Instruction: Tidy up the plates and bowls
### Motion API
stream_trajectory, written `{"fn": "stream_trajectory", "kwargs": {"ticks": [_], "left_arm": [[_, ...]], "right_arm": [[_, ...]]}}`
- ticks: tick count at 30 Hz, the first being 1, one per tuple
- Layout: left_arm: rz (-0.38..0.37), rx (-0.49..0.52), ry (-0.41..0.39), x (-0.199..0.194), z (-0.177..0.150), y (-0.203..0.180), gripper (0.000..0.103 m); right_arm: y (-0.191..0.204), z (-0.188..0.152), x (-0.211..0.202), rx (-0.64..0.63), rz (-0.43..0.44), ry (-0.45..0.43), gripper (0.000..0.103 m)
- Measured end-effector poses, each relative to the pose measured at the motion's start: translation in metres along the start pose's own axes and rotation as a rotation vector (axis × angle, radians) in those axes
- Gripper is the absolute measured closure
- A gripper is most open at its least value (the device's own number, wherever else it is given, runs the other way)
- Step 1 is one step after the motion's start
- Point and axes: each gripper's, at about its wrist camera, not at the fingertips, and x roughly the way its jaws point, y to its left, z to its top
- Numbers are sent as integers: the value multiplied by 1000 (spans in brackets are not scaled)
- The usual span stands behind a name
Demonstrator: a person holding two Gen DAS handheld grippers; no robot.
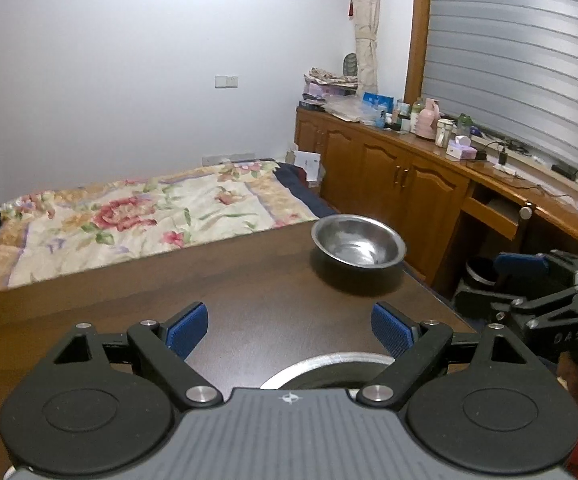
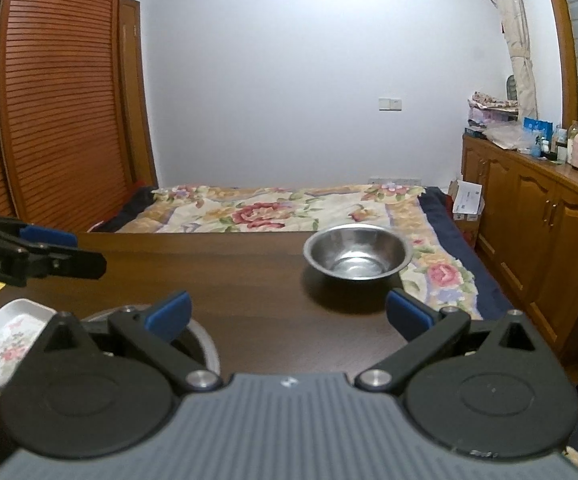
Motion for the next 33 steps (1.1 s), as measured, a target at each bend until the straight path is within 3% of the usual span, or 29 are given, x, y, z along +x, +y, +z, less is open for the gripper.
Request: {"fn": "stream_trajectory", "kwargs": {"ticks": [19,33], "left_arm": [[-3,47,9,18,19,-1,12],[-26,60,86,91,44,-4,12]], "right_arm": [[-30,16,5,9,-83,-2,0],[-56,20,51,35,-110,37,0]]}}
